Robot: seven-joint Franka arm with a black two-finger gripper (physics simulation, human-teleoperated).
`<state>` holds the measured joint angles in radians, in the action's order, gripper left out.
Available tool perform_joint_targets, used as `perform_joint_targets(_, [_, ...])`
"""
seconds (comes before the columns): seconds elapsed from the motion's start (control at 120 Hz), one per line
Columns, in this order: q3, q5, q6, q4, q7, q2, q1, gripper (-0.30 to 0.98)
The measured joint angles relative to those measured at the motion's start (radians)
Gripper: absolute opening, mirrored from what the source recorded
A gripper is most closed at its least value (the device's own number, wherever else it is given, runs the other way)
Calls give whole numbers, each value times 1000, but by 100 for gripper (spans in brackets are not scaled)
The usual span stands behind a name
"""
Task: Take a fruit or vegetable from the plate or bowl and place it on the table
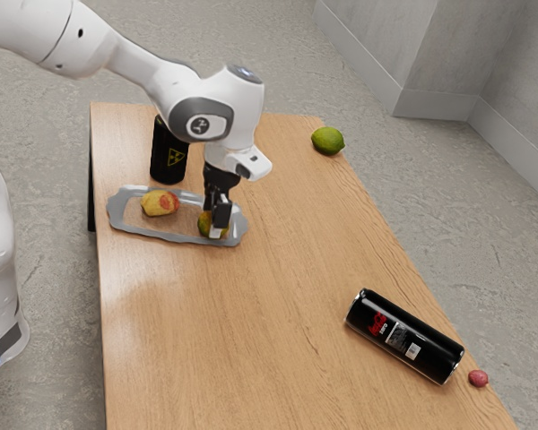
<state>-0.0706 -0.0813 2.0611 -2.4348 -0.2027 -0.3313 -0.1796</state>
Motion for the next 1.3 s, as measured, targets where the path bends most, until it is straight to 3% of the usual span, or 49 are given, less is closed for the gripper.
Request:
perform_joint_targets(0.3, [1, -12, 10, 0, -2, 12, -1, 67])
perform_joint_targets(0.492, [2, -18, 12, 0, -2, 15, -1, 38])
perform_joint_targets(0.708, [-15, -15, 10, 5, 2, -14, -1, 33])
perform_joint_targets(0.975, [-190, -11, -47, 162, 8, -48, -1, 33])
perform_joint_targets(1.167, [-229, -13, -61, 173, 12, -40, -1, 33])
perform_joint_targets(1.3, [-238, -18, -65, 175, 10, -36, -1, 54])
